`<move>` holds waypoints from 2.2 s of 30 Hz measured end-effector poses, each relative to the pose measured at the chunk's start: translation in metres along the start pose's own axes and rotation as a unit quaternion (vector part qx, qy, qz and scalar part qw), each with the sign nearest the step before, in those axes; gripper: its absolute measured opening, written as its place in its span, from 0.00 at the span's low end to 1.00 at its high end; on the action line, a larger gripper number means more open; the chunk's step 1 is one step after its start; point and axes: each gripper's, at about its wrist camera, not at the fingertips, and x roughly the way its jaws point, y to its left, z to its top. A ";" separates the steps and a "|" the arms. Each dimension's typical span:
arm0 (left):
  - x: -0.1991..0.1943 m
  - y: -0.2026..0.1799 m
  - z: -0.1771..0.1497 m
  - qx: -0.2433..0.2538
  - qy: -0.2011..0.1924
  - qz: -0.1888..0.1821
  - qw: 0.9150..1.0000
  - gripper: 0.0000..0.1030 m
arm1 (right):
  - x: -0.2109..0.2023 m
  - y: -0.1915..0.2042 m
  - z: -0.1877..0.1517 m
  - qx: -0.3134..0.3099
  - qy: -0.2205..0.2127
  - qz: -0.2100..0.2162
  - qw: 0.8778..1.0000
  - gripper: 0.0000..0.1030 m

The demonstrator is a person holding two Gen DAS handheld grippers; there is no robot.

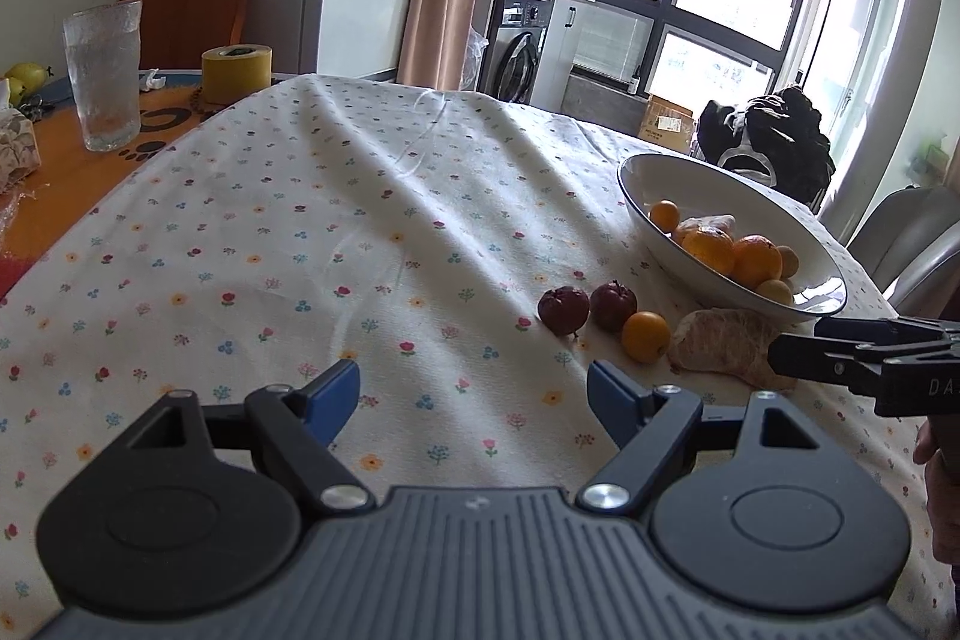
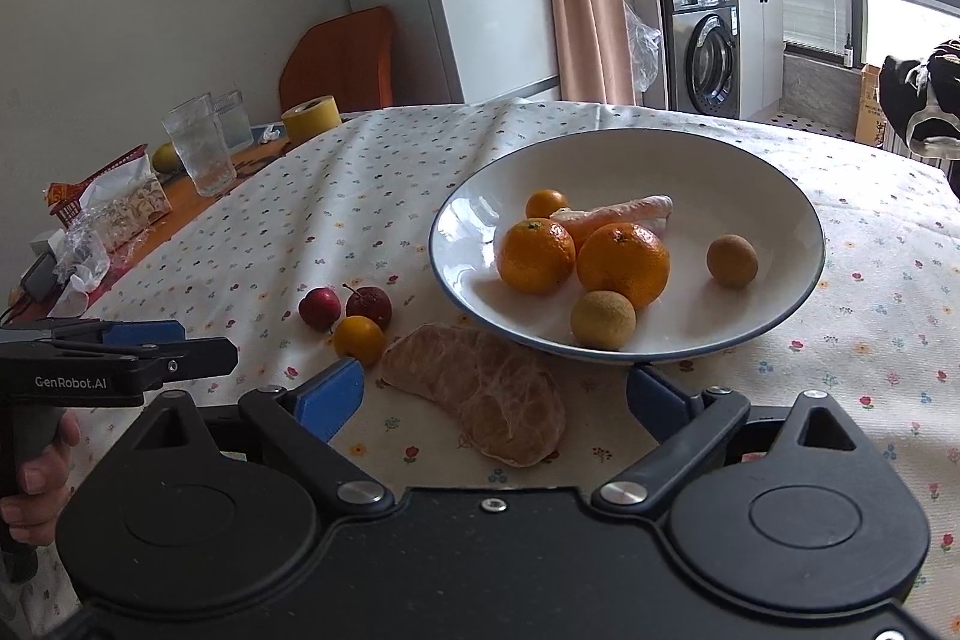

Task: Organize fruits
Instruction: 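Withdraw both open grippers from the bowl toward the peeled piece and small tangerine, then close right gripper on the peeled orange piece while left gripper closes on the small tangerine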

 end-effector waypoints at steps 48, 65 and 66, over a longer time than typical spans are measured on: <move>0.051 -0.061 0.011 0.035 0.008 -0.087 0.996 0.22 | 0.009 0.006 -0.003 -0.015 0.018 0.034 0.999 0.49; 0.025 -0.033 0.007 0.001 -0.007 -0.087 0.996 0.21 | 0.024 0.032 -0.004 -0.066 0.030 -0.017 0.997 0.51; 0.023 -0.032 0.007 0.000 -0.008 -0.087 0.996 0.21 | 0.024 0.035 -0.005 -0.073 0.030 -0.026 0.997 0.48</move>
